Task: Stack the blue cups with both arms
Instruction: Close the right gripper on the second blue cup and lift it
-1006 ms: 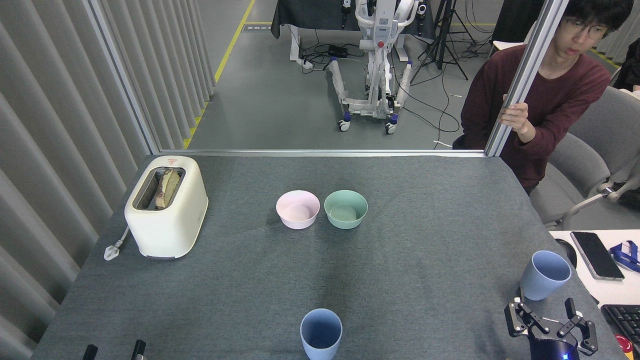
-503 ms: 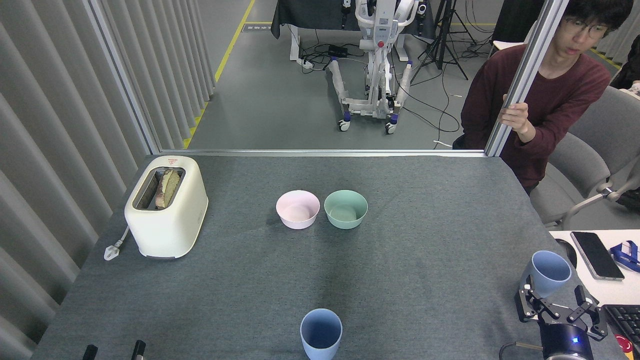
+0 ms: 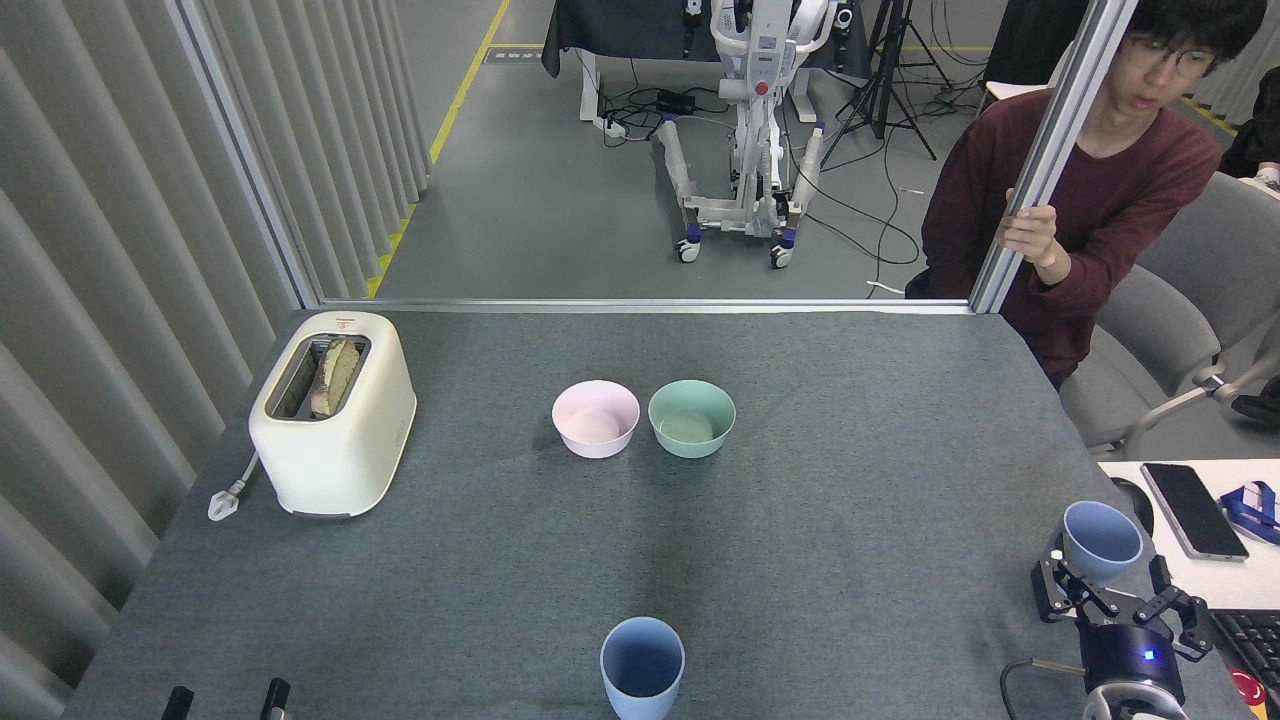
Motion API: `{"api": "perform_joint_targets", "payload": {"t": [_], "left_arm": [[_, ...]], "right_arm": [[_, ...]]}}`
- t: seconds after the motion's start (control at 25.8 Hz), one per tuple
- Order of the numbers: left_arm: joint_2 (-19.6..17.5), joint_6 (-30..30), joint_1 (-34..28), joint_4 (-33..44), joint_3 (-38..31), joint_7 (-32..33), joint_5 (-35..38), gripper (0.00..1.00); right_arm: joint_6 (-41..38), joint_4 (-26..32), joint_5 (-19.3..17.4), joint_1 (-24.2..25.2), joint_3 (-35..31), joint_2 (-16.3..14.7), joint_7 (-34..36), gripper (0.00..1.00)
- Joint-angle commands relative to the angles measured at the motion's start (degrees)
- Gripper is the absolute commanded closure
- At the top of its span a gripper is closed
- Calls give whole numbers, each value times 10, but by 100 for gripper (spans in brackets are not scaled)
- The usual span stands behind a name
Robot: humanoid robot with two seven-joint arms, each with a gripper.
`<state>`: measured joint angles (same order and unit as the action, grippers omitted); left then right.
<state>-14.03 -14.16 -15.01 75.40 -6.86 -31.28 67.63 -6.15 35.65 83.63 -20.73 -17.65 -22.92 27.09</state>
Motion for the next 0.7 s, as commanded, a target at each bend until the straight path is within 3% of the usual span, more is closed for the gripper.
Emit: {"api": "perform_joint_targets", "payload": {"t": [0.0,0.66], "left_arm": [[0,1,0,0,0,0,0,0],[0,2,2,-2,0,-2,5,0]], "right_arm": [[0,-28,1,-18,2,-3,1,0],[-4,-108,1,-67,25,-18,7,0]]}}
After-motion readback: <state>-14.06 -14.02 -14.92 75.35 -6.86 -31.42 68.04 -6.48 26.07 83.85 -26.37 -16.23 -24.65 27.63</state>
